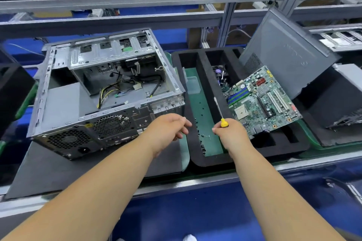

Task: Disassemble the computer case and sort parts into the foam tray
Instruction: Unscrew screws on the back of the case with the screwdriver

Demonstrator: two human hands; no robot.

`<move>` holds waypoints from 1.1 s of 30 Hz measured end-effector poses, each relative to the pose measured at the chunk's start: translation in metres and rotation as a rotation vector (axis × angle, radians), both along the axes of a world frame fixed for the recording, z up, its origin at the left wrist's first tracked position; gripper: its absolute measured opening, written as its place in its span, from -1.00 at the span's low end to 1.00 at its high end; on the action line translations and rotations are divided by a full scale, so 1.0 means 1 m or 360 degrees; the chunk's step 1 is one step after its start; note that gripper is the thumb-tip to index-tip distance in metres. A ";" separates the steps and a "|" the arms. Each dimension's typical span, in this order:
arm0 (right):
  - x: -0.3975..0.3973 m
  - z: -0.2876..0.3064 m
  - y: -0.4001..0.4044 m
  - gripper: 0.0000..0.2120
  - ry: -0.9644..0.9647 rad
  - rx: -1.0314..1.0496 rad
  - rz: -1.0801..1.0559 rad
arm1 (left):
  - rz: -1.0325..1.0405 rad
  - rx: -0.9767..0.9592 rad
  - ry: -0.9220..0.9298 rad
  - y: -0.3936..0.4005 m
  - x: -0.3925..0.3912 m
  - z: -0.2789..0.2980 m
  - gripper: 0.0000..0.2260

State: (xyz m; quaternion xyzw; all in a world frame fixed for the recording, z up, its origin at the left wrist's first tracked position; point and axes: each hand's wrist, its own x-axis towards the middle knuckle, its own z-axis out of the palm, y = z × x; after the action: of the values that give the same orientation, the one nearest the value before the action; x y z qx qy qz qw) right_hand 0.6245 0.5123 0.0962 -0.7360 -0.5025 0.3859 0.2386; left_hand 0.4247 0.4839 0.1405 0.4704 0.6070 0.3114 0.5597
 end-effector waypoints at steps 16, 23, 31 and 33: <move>-0.004 0.007 0.010 -0.88 0.0179 0.0027 0.0141 | 0.0148 0.0609 0.0184 -0.017 -0.033 0.054 -0.80; -0.058 0.045 -0.014 -0.89 0.0465 0.0211 0.0145 | 0.0344 0.0952 0.0641 -0.030 -0.099 0.058 -0.85; -0.125 0.052 -0.054 -0.95 0.0599 0.0226 0.0417 | 0.0039 0.0934 0.1475 -0.043 -0.191 0.046 -0.60; -0.140 0.053 -0.064 -0.97 0.0583 0.0207 0.0439 | -0.0117 0.0815 0.1635 -0.046 -0.206 0.043 -0.38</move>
State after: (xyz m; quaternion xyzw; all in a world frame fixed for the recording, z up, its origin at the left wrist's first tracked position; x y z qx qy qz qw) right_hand 0.4842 0.4485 0.1487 -0.5611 -0.5704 0.5088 0.3177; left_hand 0.2183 0.4375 0.1833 0.7026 0.6896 0.1602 0.0717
